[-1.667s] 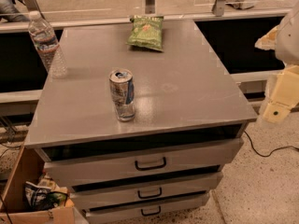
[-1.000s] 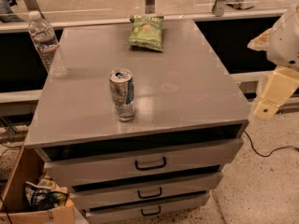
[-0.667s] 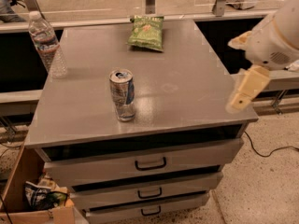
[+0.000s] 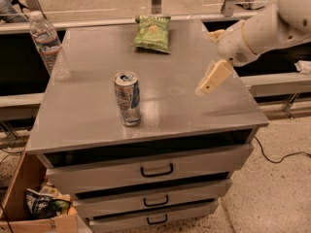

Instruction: Move green jalapeno chip bag near redbull can

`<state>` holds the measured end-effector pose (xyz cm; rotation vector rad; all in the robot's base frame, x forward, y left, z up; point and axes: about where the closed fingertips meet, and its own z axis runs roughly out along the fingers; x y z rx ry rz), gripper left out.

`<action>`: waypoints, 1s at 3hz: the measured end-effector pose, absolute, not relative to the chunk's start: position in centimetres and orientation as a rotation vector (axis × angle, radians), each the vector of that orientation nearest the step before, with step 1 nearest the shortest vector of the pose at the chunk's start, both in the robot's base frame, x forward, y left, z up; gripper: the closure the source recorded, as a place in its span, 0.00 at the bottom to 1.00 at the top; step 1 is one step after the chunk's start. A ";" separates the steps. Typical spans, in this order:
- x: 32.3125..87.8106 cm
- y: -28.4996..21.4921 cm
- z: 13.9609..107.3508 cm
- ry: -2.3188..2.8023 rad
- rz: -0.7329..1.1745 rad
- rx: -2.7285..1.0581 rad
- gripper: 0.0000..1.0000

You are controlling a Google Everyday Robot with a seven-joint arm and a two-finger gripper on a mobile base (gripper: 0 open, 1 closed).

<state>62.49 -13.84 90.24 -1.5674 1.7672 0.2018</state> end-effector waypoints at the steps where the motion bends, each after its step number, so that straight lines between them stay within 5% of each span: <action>1: 68.2 -10.3 89.3 1.671 0.284 -1.512 0.00; 3: 73.5 -8.2 90.2 1.596 0.325 -1.439 0.00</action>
Offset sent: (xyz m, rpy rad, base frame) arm 0.1653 0.0768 0.0084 0.3131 -0.1294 0.0401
